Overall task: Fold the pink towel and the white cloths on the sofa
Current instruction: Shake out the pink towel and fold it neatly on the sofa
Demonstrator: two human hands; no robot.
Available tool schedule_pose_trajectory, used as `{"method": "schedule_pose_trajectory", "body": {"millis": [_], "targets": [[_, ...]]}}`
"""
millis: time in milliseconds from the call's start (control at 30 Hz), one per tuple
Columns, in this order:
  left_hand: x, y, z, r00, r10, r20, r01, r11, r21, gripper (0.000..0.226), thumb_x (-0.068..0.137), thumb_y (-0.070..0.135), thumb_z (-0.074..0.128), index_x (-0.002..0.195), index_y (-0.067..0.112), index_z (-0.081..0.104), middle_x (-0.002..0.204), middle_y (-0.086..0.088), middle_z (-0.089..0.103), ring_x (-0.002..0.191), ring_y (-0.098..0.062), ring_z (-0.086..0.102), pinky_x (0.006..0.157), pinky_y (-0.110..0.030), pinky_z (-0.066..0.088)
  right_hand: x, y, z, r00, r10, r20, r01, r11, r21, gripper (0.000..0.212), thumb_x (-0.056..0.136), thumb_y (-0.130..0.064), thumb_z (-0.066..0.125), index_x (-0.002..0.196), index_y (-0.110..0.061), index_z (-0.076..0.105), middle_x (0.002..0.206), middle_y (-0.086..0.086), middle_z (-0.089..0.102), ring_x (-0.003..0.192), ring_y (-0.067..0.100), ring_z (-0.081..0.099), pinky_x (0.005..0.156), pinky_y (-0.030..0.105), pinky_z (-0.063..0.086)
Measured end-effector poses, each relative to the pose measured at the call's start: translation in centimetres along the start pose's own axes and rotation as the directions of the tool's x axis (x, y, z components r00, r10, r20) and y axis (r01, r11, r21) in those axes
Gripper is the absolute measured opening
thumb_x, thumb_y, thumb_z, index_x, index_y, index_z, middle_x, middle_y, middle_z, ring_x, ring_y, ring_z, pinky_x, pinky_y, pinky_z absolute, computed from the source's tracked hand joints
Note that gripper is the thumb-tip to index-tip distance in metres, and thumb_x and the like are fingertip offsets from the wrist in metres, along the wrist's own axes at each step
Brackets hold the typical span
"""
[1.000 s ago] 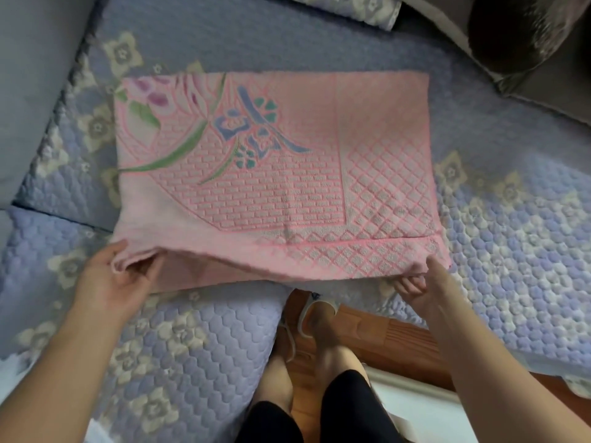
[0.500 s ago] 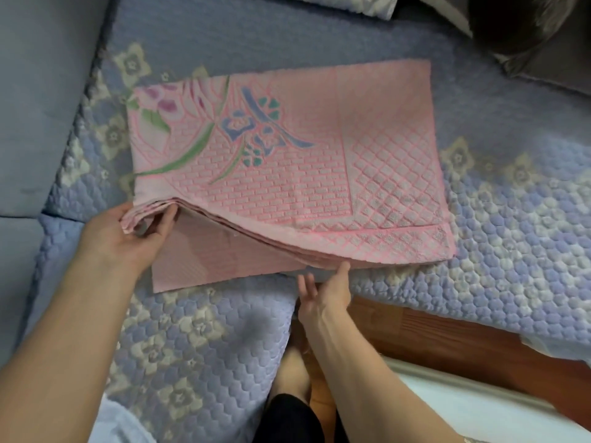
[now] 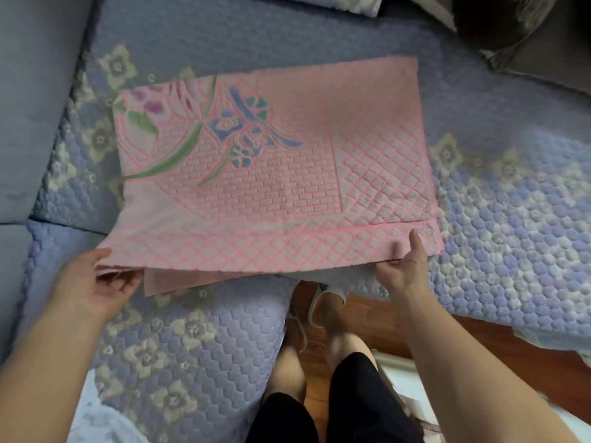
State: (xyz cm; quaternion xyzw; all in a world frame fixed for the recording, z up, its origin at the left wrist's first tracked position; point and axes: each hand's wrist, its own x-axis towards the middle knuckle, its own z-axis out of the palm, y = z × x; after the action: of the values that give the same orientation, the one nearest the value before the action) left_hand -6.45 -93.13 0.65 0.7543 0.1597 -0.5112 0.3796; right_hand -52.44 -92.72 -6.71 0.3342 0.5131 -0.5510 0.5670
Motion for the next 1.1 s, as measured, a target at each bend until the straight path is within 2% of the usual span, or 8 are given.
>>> {"method": "schedule_pose_trajectory", "body": {"millis": [267, 333, 433, 567, 733, 800, 967, 1100], "targets": [[5.1, -7.3, -2.4, 0.993, 0.038, -0.111, -0.009, 0.969, 0.249, 0.035, 0.101, 0.017, 0.050, 0.134, 0.006, 0.054, 0.128, -0.011, 0.059, 0.113, -0.027, 0.057, 0.100, -0.042, 0.048, 1.8, -6.5, -0.8, 0.959, -0.262, -0.108, 0.148, 0.787, -0.599, 0.042, 0.096, -0.016, 0.064, 0.134, -0.011, 0.048, 0.119, 0.012, 0.065, 0.104, 0.026, 0.066, 0.083, 0.042, 0.057], [5.8, -9.5, -2.7, 0.934, 0.276, -0.229, -0.031, 0.698, 0.716, 0.044, 0.089, 0.024, 0.062, 0.124, -0.002, 0.061, 0.124, -0.026, 0.063, 0.111, -0.042, 0.061, 0.091, -0.054, 0.052, 1.9, -7.0, -0.9, 0.931, -0.351, -0.104, 0.173, 0.672, -0.720, 0.038, 0.097, -0.018, 0.063, 0.131, -0.012, 0.049, 0.113, 0.009, 0.065, 0.099, 0.022, 0.065, 0.084, 0.039, 0.056], [3.4, -13.0, 0.6, 0.846, 0.528, 0.074, -0.217, 0.214, 0.953, 0.041, 0.086, 0.014, 0.067, 0.125, 0.005, 0.058, 0.125, -0.030, 0.056, 0.113, -0.049, 0.055, 0.093, -0.053, 0.049, 2.2, -7.1, -1.9, 0.934, -0.317, -0.164, 0.096, 0.666, -0.740, 0.012, 0.102, -0.017, 0.056, 0.112, -0.010, 0.055, 0.101, 0.007, 0.064, 0.085, 0.020, 0.065, 0.067, 0.033, 0.057], [-1.1, -18.6, 8.5, 0.626, 0.352, 0.696, -0.712, -0.105, 0.694, 0.038, 0.086, 0.011, 0.072, 0.123, 0.007, 0.064, 0.122, -0.015, 0.059, 0.115, -0.036, 0.053, 0.099, -0.044, 0.045, 2.3, -6.7, -3.0, 0.945, -0.273, -0.179, 0.108, 0.780, -0.617, 0.005, 0.099, -0.014, 0.058, 0.100, -0.010, 0.058, 0.100, 0.010, 0.065, 0.085, 0.022, 0.069, 0.067, 0.033, 0.061], [-6.7, -23.0, 18.1, 0.289, 0.149, 0.946, -0.900, -0.295, 0.322, 0.053, 0.092, 0.036, 0.066, 0.140, 0.020, 0.049, 0.139, 0.002, 0.047, 0.129, -0.021, 0.043, 0.106, -0.037, 0.040, -1.4, -5.4, -0.3, 0.934, -0.357, 0.009, 0.298, 0.764, -0.572, 0.021, 0.091, -0.009, 0.055, 0.111, -0.012, 0.060, 0.113, 0.014, 0.064, 0.102, 0.028, 0.066, 0.086, 0.044, 0.059], [-8.2, -23.7, 21.3, 0.254, 0.110, 0.961, -0.934, -0.230, 0.273, 0.065, 0.092, 0.042, 0.067, 0.148, 0.024, 0.040, 0.149, 0.005, 0.040, 0.138, -0.017, 0.036, 0.113, -0.035, 0.035, -3.1, -4.7, 1.4, 0.906, -0.355, 0.230, 0.413, 0.618, -0.669, 0.032, 0.090, -0.011, 0.059, 0.121, -0.013, 0.063, 0.113, 0.014, 0.070, 0.103, 0.029, 0.070, 0.083, 0.041, 0.059], [-11.7, -21.6, 26.5, 0.454, 0.226, 0.862, -0.789, 0.552, 0.271, 0.024, 0.096, 0.027, 0.066, 0.120, 0.032, 0.064, 0.113, 0.019, 0.070, 0.108, 0.001, 0.065, 0.089, -0.015, 0.052, -4.8, -3.2, 4.4, 0.833, -0.278, 0.479, 0.552, 0.488, -0.676, 0.007, 0.098, -0.014, 0.062, 0.099, -0.007, 0.064, 0.100, 0.022, 0.070, 0.099, 0.035, 0.070, 0.092, 0.045, 0.055], [-10.2, -18.4, 27.3, 0.502, 0.265, 0.823, -0.785, 0.538, 0.306, 0.010, 0.093, 0.022, 0.070, 0.102, 0.025, 0.072, 0.095, 0.012, 0.075, 0.093, -0.003, 0.070, 0.084, -0.020, 0.055, -4.3, -3.3, 5.2, 0.835, -0.200, 0.513, 0.540, 0.481, -0.691, 0.013, 0.097, -0.004, 0.061, 0.107, 0.004, 0.063, 0.106, 0.020, 0.071, 0.104, 0.027, 0.071, 0.096, 0.044, 0.056]]}}
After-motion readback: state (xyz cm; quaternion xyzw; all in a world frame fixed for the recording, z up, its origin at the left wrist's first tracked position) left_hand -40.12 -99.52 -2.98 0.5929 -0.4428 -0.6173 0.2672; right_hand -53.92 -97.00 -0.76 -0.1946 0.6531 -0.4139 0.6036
